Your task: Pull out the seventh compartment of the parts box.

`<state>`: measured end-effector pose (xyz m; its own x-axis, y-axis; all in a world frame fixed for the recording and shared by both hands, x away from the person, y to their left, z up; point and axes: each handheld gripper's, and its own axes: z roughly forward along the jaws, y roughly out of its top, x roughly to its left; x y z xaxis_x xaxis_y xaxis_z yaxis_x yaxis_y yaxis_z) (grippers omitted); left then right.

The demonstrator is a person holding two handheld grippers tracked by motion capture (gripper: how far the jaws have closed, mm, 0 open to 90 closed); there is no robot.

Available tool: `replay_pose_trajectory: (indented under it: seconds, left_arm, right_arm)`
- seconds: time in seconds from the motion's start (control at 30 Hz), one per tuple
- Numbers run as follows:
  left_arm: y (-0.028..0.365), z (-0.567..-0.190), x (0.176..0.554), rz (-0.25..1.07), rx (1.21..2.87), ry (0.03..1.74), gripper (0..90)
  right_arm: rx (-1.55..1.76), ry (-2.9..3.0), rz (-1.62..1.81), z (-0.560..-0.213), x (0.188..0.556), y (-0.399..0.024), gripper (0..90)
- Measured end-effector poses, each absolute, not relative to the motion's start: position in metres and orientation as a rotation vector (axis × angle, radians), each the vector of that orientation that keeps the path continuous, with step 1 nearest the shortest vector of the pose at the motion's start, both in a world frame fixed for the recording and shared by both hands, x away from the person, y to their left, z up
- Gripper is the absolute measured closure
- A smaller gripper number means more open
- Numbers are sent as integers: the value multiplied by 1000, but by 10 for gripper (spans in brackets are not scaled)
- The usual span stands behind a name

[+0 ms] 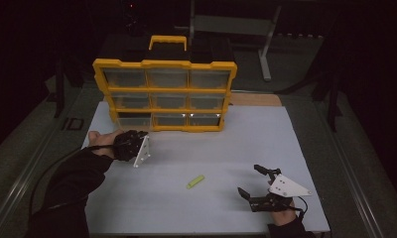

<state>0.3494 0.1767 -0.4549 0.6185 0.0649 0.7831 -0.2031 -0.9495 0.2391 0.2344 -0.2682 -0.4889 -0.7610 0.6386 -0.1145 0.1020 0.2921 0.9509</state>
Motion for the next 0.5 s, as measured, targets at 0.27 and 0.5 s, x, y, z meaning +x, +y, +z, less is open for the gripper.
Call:
replay_pose_trajectory:
  seconds: [0.27,0.5]
  left_arm:
    - [178,-455,351,1225,2533,-108,747]
    - [179,-455,353,1210,2526,-115,745]
  right_arm:
    - [656,2088,1479,-489,234,-268,95]
    - [658,2089,1479,-489,235,-268,95]
